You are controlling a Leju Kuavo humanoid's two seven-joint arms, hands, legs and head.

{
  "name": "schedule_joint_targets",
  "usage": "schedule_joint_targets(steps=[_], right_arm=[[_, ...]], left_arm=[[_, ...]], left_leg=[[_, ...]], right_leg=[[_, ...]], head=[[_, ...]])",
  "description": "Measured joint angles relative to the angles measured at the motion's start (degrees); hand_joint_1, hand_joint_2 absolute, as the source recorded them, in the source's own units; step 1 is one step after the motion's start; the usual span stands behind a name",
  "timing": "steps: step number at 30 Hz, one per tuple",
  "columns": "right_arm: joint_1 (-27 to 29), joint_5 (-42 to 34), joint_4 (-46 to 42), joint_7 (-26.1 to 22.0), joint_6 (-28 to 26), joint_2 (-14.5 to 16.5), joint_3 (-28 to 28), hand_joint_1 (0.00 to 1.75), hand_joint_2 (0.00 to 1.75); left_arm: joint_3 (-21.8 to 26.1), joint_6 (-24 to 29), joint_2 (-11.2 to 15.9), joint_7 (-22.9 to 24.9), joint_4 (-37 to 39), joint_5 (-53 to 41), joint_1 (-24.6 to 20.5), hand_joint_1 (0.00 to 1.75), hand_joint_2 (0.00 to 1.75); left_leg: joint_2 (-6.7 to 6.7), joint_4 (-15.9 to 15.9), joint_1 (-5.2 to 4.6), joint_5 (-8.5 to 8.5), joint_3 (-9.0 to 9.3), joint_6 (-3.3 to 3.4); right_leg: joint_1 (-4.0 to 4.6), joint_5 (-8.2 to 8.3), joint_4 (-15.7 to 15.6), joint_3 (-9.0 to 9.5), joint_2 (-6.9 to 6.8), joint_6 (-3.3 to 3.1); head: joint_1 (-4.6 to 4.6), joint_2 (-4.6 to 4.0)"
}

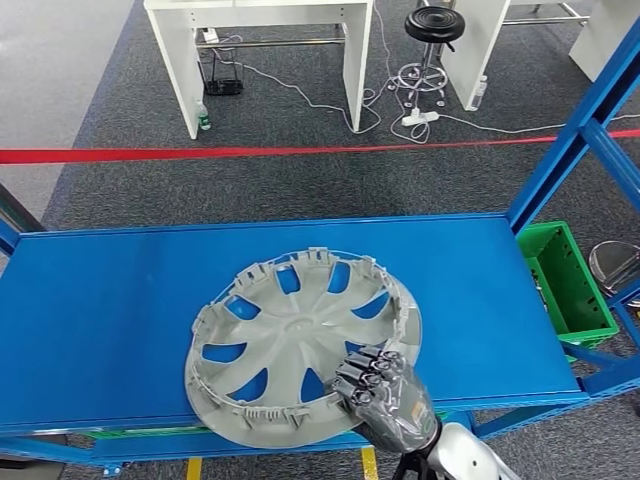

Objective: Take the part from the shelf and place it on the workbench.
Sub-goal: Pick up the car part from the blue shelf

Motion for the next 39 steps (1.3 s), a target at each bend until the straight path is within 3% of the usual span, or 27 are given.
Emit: schedule_joint_targets(steps=[10,14,28,39], right_arm=[[1.0,-0.2,-1.4,-0.7,0.0,0.4,-1.7,1.75,1.75],[1.6,-1.0,-2.0,-2.6,0.0,1.1,-3.0,1.75,1.75],[3.8,-10.3,-5.3,-7.1,0.0,2.7,-5.9,1.75,1.75],[5.4,-20.9,-8.4,-15.6,0.0,4.6,-9.9,1.75,1.75]], left_arm=[[0.0,0.1,0.0,0.0,0.0,0.0,0.1,0.00,0.00],[0.0,0.8,0.0,0.0,0.0,0.0,0.1,0.00,1.75],[0.0,2.2,0.0,-0.2,0.0,0.0,0.2,0.00,1.75],[0.0,4.0,-0.1,-0.3,0.0,0.6,0.3,0.00,1.75]], left_leg=[[-0.02,0.0,0.00,0.00,0.00,0.00],[-0.02,0.0,0.00,0.00,0.00,0.00],[-0.03,0.0,0.00,-0.01,-0.01,-0.01],[-0.03,0.0,0.00,-0.02,-0.01,-0.01]], right_leg=[[0.00,-0.01,0.0,0.00,-0.02,-0.01],[0.00,-0.01,0.0,0.00,-0.02,-0.01],[0.00,-0.02,0.0,0.00,-0.03,-0.01],[0.00,-0.04,0.0,0.00,-0.03,0.00]], head=[[0.00,0.00],[0.00,-0.01],[0.00,0.00],[0.01,0.00]])
